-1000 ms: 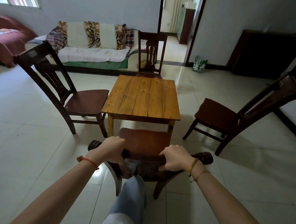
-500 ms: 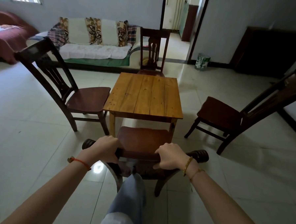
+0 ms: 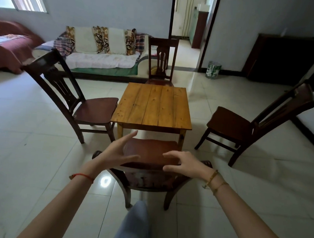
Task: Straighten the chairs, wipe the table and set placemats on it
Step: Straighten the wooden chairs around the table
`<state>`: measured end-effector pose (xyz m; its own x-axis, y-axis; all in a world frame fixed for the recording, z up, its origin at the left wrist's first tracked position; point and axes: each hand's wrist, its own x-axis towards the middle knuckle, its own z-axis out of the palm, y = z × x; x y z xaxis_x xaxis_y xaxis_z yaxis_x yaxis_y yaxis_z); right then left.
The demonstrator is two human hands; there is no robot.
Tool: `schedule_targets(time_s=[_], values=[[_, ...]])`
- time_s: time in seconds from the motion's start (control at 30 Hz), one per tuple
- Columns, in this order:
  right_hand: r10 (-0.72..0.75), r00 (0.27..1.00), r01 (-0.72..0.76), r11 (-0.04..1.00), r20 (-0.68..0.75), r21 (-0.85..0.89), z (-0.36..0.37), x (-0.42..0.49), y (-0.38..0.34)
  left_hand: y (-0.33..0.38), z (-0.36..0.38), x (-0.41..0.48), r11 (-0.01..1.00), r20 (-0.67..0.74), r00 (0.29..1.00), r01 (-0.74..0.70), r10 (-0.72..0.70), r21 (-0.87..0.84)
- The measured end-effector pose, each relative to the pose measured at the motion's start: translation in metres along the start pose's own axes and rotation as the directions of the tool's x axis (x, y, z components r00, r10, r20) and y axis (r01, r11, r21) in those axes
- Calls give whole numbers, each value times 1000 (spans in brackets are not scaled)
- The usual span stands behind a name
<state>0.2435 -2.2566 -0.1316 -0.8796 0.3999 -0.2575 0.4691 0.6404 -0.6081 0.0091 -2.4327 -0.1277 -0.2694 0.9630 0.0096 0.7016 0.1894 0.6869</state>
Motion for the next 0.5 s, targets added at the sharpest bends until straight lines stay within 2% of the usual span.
schedule_targets(time_s=[0.1, 0.2, 0.33, 0.5], values=[[-14, 993, 35, 984, -117, 173, -21, -34, -4, 38, -4, -8, 995, -116, 991, -68, 59, -75], [-15, 980, 70, 959, -198, 273, -43, -77, -10, 76, -3, -18, 987, -141, 984, -122, 106, -109], [-12, 953, 116, 938, -302, 327, -63, -131, -14, 127, 8, -26, 974, -137, 978, -176, 156, -144], [15, 925, 112, 945, -380, 308, -82, -174, 5, 185, 33, -16, 956, -102, 966, -252, 238, -149]])
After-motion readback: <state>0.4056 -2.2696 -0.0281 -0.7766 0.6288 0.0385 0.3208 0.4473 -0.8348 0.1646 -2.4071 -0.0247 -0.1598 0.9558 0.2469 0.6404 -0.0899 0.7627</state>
